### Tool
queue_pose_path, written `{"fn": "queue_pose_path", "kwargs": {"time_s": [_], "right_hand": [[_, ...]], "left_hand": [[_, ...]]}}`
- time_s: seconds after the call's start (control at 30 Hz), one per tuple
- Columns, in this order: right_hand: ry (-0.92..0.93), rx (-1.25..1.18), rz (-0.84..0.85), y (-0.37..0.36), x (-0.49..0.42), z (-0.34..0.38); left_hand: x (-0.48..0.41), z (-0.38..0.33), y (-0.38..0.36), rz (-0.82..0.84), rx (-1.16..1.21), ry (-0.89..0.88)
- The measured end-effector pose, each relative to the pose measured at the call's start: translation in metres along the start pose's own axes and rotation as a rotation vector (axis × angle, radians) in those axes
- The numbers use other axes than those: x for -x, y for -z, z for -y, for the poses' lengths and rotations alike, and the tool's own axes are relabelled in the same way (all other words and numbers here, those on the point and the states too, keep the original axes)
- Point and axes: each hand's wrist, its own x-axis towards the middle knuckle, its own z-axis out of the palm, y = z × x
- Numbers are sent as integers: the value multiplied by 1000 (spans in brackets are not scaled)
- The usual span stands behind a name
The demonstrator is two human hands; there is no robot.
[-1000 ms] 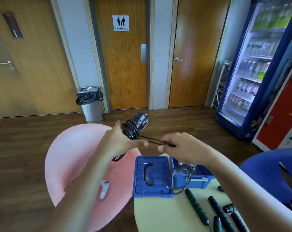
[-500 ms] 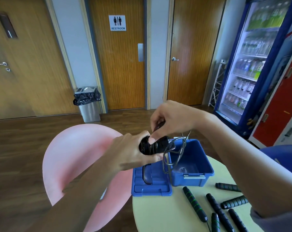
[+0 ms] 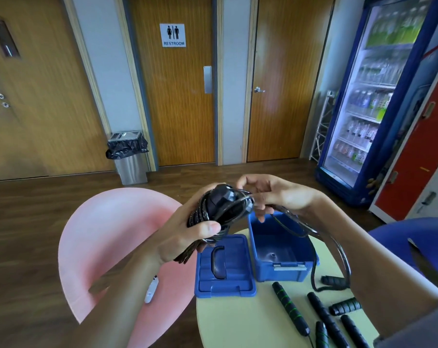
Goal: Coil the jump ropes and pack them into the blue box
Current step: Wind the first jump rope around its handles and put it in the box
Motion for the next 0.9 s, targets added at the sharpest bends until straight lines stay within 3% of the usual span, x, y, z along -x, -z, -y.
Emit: {"fn": "queue_pose_path", "kwargs": {"time_s": [0.3, 0.43, 0.6, 0.9], "right_hand": [[-105, 232, -86, -29, -3, -21], [-54, 343, -264, -37, -6, -22], [-87, 304, -459, -33, -1, -21], [-129, -45, -481, -32, 7, -12]], "left_hand": [[-13, -5, 0, 47, 460, -16], [-19, -6, 5, -89, 556, 40], [-22, -1, 14, -245, 433, 124], [-22, 2, 19, -401, 209, 146]]}}
